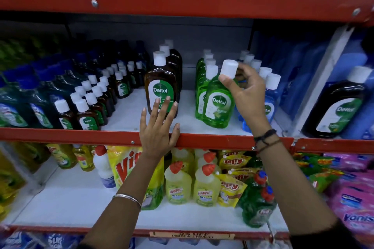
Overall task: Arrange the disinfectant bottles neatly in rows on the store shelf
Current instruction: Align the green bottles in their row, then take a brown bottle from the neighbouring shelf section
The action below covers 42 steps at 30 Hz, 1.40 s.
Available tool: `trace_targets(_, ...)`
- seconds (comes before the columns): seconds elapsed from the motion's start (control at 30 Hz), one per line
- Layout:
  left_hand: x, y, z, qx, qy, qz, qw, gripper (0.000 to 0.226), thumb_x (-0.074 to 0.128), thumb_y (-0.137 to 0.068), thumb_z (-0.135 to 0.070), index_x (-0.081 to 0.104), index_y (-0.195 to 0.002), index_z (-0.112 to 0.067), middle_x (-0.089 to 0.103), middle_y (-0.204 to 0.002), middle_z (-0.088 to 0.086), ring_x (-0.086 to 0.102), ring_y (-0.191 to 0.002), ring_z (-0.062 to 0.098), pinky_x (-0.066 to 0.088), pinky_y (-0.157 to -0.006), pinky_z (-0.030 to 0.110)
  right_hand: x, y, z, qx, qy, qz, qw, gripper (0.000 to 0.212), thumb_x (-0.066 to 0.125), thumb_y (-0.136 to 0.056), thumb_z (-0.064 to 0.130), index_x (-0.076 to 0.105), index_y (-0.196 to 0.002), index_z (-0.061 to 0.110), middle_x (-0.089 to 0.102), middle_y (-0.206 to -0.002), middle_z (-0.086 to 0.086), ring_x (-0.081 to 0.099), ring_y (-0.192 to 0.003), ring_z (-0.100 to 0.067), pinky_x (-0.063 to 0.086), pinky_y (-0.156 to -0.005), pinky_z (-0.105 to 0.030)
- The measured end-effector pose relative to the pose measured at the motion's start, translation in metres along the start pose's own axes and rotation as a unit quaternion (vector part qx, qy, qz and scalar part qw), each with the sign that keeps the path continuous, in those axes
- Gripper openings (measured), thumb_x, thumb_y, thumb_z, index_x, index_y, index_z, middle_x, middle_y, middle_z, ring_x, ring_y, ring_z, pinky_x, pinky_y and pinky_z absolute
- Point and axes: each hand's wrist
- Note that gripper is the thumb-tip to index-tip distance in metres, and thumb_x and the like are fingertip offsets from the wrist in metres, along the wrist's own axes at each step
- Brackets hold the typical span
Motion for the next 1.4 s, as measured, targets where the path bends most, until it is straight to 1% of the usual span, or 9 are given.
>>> trace_targets(0.13, 0.0, 0.0, 0.001, -0.005, 0.01, 0.001, 1.0, 0.054, 0.035, -0.097, -0.043, 0.037, -0.148, -0.025, 0.039, -0.154, 0.002, 0.031, -0.146, 0.023, 0.017, -0.119, 0.046, 0.014, -0.001, -0.025, 0.027, 0.031, 0.021, 0.999, 0.042, 0.074, -0.074, 0.035, 0.064, -0.111, 0.019, 0.068, -0.096, 0.002, 0.061, -0.085, -0.018, 0.054, -0.076, -0.036)
trace_targets(0.3, 0.001, 0.0, 0.0, -0.005, 0.01, 0.001, 1.0, 0.053, 0.03, -0.099, -0.044, 0.033, -0.149, -0.026, 0.037, -0.154, 0.001, 0.031, -0.145, 0.023, 0.023, -0.116, 0.049, 0.021, 0.001, -0.034, 0.031, 0.046, 0.03, 0.998, 0.04, 0.075, -0.077, 0.029, 0.065, -0.114, 0.017, 0.065, -0.093, 0.007, 0.058, -0.081, 0.0, 0.047, -0.072, -0.016)
trace_targets(0.4, 0.001, 0.0, 0.0, -0.005, 0.009, -0.001, 1.0, 0.053, 0.03, -0.099, -0.044, 0.034, -0.149, -0.026, 0.038, -0.153, 0.001, 0.031, -0.145, 0.023, 0.024, -0.115, 0.05, 0.021, 0.001, -0.034, 0.028, 0.064, 0.034, 0.997, 0.041, 0.075, -0.076, 0.032, 0.067, -0.113, 0.016, 0.068, -0.096, 0.006, 0.06, -0.081, -0.002, 0.045, -0.07, -0.008)
trace_targets(0.57, 0.001, 0.0, -0.001, -0.006, 0.01, 0.001, 1.0, 0.053, 0.034, -0.098, -0.043, 0.037, -0.148, -0.025, 0.041, -0.152, 0.003, 0.032, -0.144, 0.023, 0.025, -0.115, 0.05, 0.014, 0.01, -0.031, 0.004, 0.115, 0.036, 0.993, 0.05, 0.071, -0.077, 0.042, 0.064, -0.118, 0.014, 0.071, -0.112, -0.004, 0.063, -0.095, -0.012, 0.054, -0.082, -0.026)
trace_targets(0.87, 0.0, 0.0, -0.002, -0.012, 0.015, 0.015, 1.0, 0.054, 0.035, -0.098, -0.041, 0.041, -0.147, -0.021, 0.04, -0.154, 0.004, 0.028, -0.147, 0.022, 0.022, -0.116, 0.051, -0.092, 0.044, -0.038, -0.132, 0.199, -0.247, 0.939, 0.035, 0.067, -0.088, 0.025, 0.061, -0.115, 0.002, 0.066, -0.11, -0.017, 0.059, -0.104, -0.031, 0.049, -0.092, -0.043)
trace_targets(0.97, -0.002, 0.0, -0.002, -0.017, 0.032, 0.02, 0.999, 0.055, 0.036, -0.097, -0.04, 0.041, -0.147, -0.02, 0.04, -0.154, 0.005, 0.026, -0.148, 0.021, 0.022, -0.117, 0.05, -0.139, 0.042, -0.055, -0.093, 0.239, -0.309, 0.916, 0.048, 0.064, -0.089, 0.031, 0.052, -0.126, 0.002, 0.059, -0.123, -0.02, 0.051, -0.117, -0.031, 0.041, -0.105, -0.039)
trace_targets(1.07, -0.003, 0.0, -0.002, -0.019, 0.04, 0.027, 0.999, 0.056, 0.037, -0.095, -0.04, 0.042, -0.147, -0.019, 0.039, -0.154, 0.005, 0.026, -0.148, 0.022, 0.024, -0.116, 0.052, -0.174, 0.036, -0.068, 0.011, 0.262, -0.32, 0.91, 0.077, 0.069, -0.081, 0.037, 0.033, -0.141, 0.006, 0.04, -0.143, -0.02, 0.032, -0.134, -0.031, 0.015, -0.112, -0.016)
trace_targets(1.2, -0.004, 0.0, -0.002, -0.022, 0.043, 0.038, 0.998, 0.056, 0.037, -0.094, -0.039, 0.041, -0.147, -0.019, 0.038, -0.155, 0.005, 0.027, -0.148, 0.022, 0.025, -0.116, 0.052, -0.195, 0.025, -0.093, 0.126, 0.301, -0.236, 0.915, 0.111, 0.078, -0.069, 0.046, 0.011, -0.148, 0.005, 0.023, -0.154, -0.021, 0.018, -0.143, -0.035, 0.018, -0.117, -0.045)
trace_targets(1.4, -0.005, 0.001, 0.0, -0.023, 0.042, 0.053, 0.997, 0.057, 0.037, -0.094, -0.039, 0.04, -0.147, -0.019, 0.036, -0.156, 0.005, 0.027, -0.148, 0.023, 0.023, -0.116, 0.053, -0.198, 0.01, -0.102, 0.167, 0.335, -0.214, 0.902, 0.119, 0.079, -0.066, 0.046, 0.005, -0.148, 0.002, 0.027, -0.149, -0.028, 0.025, -0.138, -0.041, 0.029, -0.11, -0.051)
Point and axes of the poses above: each hand's wrist, its own y-axis away from the middle knuckle, its own x-axis out of the palm, z = x × y
